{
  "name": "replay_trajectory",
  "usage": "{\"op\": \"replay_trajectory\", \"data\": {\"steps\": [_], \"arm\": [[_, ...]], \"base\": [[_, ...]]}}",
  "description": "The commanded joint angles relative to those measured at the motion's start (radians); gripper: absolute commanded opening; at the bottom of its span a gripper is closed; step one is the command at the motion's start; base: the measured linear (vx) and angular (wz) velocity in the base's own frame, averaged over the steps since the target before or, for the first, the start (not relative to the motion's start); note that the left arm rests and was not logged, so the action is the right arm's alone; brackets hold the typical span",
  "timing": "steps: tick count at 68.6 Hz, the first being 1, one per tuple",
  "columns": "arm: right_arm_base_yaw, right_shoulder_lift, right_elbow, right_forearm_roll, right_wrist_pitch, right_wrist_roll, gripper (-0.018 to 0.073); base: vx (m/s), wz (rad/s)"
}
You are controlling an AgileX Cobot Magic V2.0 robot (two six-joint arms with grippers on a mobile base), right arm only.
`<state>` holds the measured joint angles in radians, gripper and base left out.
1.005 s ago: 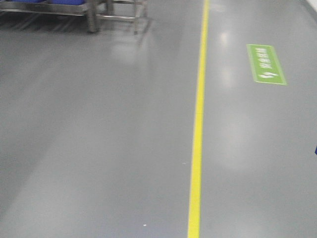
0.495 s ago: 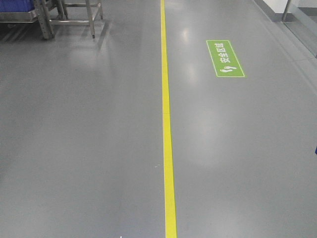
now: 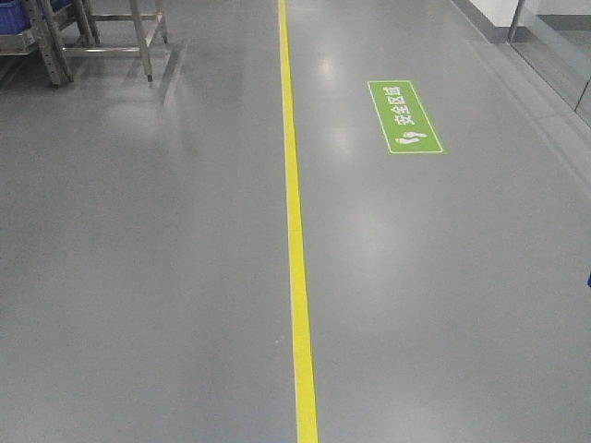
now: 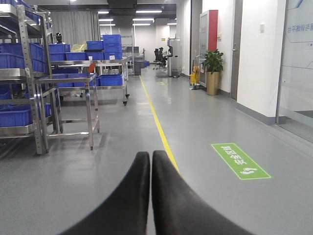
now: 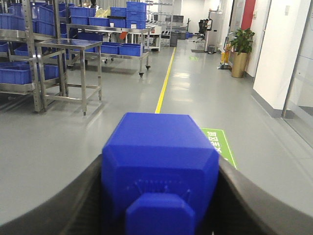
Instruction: Pour parts from conveyor to right shelf
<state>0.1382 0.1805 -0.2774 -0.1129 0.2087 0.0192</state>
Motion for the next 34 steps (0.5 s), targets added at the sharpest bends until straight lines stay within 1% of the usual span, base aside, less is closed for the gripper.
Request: {"op": "replay_trajectory", "data": {"steps": [1, 34], "arm": [[-0.004, 0.013, -0.027, -0.007, -0.083, -0.003, -0.0009], [-0.004, 0.013, -0.027, -0.007, -0.079, -0.003, -0.0009]], "base": [[0.36, -0.05], [0.4, 0.02]]}}
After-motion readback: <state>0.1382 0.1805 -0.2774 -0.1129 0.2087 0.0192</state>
